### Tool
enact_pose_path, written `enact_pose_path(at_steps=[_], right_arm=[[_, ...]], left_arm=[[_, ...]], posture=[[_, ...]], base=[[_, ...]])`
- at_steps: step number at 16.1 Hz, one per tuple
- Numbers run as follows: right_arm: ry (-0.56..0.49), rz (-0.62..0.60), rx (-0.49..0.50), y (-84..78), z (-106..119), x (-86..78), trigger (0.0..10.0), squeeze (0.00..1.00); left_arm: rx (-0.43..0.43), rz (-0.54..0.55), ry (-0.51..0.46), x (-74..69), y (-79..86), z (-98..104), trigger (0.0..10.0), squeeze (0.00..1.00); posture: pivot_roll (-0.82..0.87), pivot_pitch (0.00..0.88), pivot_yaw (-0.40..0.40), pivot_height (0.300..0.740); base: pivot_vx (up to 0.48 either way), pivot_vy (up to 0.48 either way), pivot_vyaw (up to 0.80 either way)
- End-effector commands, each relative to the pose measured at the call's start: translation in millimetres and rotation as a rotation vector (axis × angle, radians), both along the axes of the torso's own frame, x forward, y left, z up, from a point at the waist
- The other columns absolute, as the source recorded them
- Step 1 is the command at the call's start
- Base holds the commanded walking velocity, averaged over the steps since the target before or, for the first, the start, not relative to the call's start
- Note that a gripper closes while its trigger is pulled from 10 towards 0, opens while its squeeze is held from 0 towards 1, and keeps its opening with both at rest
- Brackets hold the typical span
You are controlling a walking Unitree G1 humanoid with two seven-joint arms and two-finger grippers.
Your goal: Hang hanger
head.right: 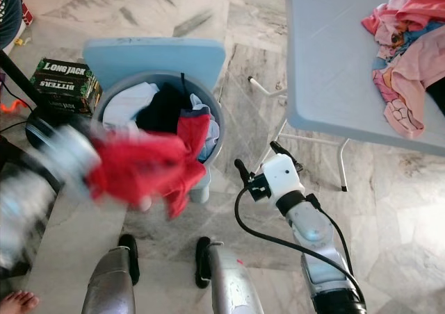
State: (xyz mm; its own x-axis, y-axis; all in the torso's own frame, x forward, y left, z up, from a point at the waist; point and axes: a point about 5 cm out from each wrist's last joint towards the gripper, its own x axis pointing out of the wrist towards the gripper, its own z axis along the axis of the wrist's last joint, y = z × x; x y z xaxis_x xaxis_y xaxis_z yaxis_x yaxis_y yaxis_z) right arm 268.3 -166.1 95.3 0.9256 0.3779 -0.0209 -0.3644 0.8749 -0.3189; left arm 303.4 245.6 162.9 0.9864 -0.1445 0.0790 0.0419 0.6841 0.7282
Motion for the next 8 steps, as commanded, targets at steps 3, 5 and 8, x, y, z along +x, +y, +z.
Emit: enact_pose_path(at_steps=[3,5,8], right_arm=[[0.018,-0.013,0.005,2.0,-8,-0.9,10.0,0.0],[0.012,-0.019,0.012,4.2,-9,-0.6,10.0,0.0],[0.007,-0.03,0.015,2.4,-9,-1.9,10.0,0.0]], left_arm=[[-0.089,0.017,-0.151,19.9,4.9,36,0.0,0.0],[-0.118,0.005,-0.174,36.7,-1.7,42,0.0,0.0],[-0.181,0.002,0.325,20.4,-19.7,-55,0.0,0.0]], posture=[[0.01,0.241,-0.146,0.74],[0.0,0.237,-0.136,0.74],[0.0,0.24,-0.13,0.74]], base=[[0.0,0.0,0.0],[0.0,0.0,0.0],[0.0,0.0,0.0]])
